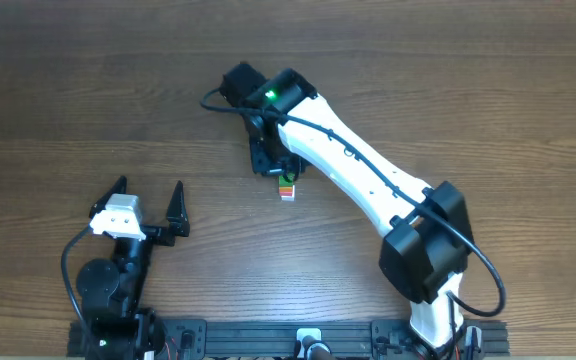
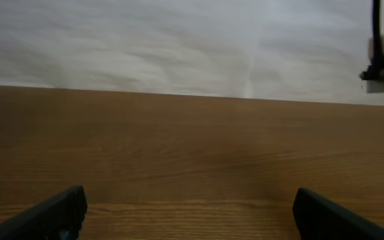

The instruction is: Stack Cubes

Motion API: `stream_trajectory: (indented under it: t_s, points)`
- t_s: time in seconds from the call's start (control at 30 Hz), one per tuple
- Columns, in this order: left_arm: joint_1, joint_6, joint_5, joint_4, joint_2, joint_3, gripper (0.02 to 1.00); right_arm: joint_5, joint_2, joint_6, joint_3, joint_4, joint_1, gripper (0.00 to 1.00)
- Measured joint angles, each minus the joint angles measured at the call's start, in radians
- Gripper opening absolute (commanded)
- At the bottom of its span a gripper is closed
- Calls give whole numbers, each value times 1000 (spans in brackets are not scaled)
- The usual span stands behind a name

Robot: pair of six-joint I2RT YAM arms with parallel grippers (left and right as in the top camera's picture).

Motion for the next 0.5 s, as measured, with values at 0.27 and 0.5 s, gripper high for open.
stream_trajectory:
  t_s: [0.27,0.5]
  points:
    - [0,0,0,0,0,0,998,-7,-41,31,-48,29,0,12]
    - [0,0,0,0,0,0,998,-21,-41,38,-65,42,0,7]
